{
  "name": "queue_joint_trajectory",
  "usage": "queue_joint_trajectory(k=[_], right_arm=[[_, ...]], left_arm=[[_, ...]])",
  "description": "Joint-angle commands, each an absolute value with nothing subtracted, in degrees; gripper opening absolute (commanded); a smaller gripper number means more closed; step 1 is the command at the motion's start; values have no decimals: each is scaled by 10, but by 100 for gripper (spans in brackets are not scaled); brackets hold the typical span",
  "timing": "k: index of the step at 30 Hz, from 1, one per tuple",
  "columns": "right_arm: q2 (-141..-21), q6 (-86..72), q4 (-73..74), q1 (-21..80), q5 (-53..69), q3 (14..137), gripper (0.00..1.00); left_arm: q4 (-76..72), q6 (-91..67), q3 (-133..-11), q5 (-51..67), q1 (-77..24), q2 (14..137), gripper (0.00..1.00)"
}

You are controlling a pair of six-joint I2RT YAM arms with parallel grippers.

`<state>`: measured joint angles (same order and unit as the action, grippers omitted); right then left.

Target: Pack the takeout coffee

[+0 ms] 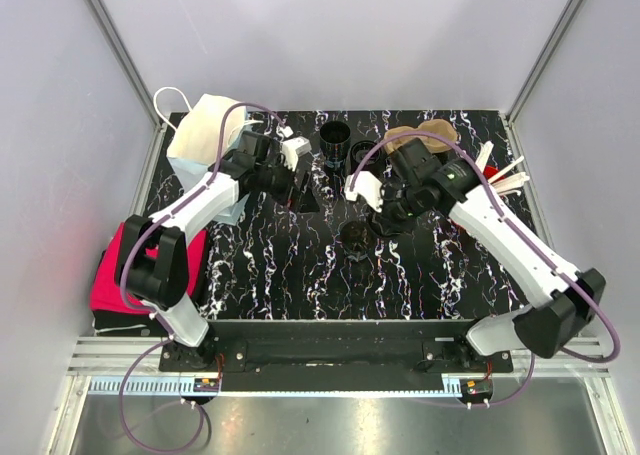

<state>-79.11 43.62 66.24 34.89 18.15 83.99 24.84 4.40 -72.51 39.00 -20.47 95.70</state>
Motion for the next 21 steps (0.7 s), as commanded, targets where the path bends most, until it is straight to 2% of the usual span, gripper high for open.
queue_joint_trajectory(k=[1, 12, 21], right_arm=[[-826, 468, 656, 366, 192, 872, 0], [-930, 469, 619, 400, 173, 888, 0], [-963, 451, 587, 414, 143, 885, 0]], left_arm=[[204, 33, -719, 475, -194, 963, 99], [156, -52, -691, 452, -172, 964, 99], [145, -91, -686, 442, -160, 963, 99]])
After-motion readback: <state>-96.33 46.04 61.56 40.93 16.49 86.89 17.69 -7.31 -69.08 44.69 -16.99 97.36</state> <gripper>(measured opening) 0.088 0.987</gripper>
